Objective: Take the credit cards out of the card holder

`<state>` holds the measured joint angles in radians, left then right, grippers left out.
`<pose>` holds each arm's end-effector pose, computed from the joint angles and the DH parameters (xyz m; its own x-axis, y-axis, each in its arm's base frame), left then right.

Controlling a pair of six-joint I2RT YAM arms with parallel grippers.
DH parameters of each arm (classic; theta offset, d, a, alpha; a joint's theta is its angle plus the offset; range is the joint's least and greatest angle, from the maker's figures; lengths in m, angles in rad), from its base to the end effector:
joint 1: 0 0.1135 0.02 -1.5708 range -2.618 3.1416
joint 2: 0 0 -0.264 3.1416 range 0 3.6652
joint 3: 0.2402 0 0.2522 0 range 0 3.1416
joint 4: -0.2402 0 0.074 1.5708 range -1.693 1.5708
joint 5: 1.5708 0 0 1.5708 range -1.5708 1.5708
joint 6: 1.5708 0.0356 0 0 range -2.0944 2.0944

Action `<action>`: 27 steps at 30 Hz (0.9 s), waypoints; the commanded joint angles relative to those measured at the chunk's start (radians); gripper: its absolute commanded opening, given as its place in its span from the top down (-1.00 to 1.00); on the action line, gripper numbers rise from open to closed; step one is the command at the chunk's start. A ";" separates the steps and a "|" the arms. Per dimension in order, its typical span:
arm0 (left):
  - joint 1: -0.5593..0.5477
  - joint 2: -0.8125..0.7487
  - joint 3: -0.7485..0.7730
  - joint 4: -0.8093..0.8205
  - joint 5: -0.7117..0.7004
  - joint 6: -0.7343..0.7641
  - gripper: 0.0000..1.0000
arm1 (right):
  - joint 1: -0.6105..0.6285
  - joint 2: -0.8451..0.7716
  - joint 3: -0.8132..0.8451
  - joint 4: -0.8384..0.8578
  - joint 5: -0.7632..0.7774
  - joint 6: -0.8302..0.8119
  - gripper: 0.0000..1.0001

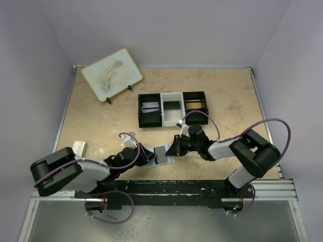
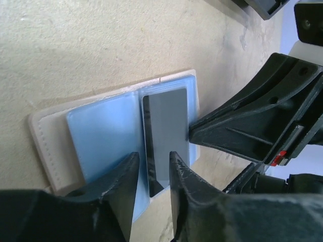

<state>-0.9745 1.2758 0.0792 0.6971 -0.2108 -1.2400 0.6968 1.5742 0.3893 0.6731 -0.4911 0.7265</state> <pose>0.1096 -0.1482 0.1079 -0.7551 -0.5344 -0.3799 -0.0251 0.6026 -0.7977 0.1891 0.1801 0.1215 -0.8661 0.0390 -0.4983 -0.4092 0.5170 0.7518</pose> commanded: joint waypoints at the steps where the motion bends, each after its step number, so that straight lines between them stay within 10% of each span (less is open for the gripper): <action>1: 0.012 0.083 0.023 0.050 0.004 -0.012 0.36 | -0.002 0.075 -0.021 -0.128 0.064 -0.046 0.75; 10: 0.014 0.362 -0.033 0.397 0.057 -0.179 0.32 | -0.002 0.084 -0.038 -0.093 0.052 -0.024 0.75; 17: 0.014 0.533 -0.046 0.618 0.095 -0.215 1.00 | -0.002 0.089 -0.045 -0.084 0.053 -0.018 0.75; 27: 0.014 0.520 -0.094 0.637 0.078 -0.207 1.00 | -0.020 0.113 -0.030 -0.136 0.097 -0.016 0.76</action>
<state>-0.9520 1.8042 0.0101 1.4029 -0.1749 -1.4601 0.6781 1.6115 0.3801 0.7315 -0.5240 0.7570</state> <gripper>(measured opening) 0.011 0.121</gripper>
